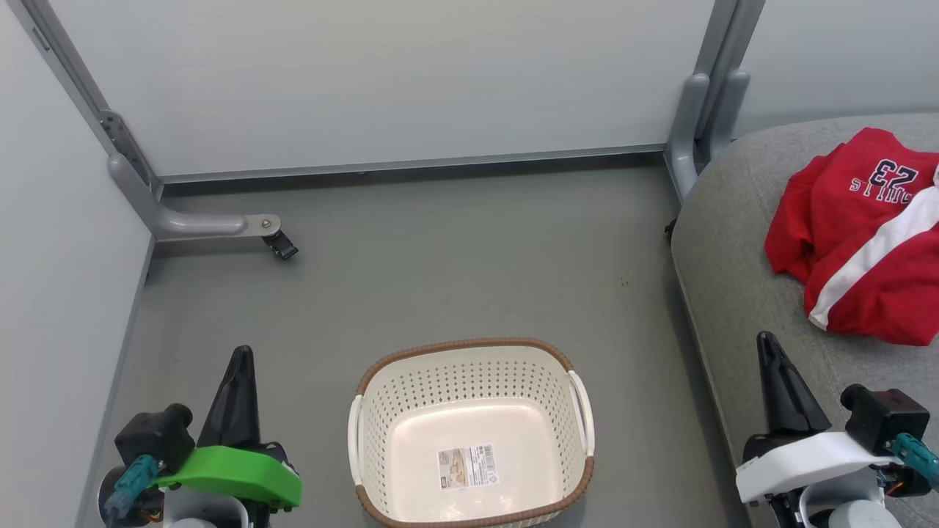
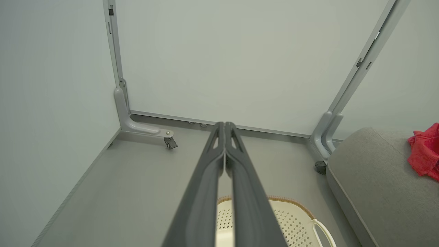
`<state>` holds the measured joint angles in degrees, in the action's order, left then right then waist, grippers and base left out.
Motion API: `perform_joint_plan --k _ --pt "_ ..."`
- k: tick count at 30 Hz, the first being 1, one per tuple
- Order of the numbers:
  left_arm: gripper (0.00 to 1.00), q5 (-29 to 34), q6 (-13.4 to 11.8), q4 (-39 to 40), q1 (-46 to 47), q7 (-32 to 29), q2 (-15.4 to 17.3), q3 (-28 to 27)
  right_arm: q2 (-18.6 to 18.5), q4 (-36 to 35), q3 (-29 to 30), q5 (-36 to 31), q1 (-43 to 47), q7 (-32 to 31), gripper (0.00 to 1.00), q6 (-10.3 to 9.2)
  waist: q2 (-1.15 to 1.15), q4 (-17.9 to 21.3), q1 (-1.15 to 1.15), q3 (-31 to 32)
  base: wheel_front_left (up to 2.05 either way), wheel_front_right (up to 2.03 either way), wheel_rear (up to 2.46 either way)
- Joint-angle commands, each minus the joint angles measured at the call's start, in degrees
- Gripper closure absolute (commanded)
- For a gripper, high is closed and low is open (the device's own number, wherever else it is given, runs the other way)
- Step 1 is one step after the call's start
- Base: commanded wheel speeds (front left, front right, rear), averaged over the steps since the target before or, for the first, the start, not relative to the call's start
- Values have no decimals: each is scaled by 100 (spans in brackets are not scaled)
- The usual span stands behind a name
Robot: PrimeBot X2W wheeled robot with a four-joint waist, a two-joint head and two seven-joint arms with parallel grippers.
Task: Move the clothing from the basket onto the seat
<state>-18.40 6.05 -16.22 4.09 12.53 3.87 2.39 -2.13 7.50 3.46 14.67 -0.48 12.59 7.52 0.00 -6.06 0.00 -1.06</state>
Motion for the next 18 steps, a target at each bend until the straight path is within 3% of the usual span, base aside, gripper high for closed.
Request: perform_joint_plan --k 1,18 --pt "100 -275 20 102 101 -58 -3 -54 -30 -53 30 294 -120 -60 100 0 0 9 0 1 0 0 0" --pt "100 -1893 51 149 129 -464 -23 -234 -45 92 86 1991 -230 -470 100 -1 0 96 0 15 0 0 0"
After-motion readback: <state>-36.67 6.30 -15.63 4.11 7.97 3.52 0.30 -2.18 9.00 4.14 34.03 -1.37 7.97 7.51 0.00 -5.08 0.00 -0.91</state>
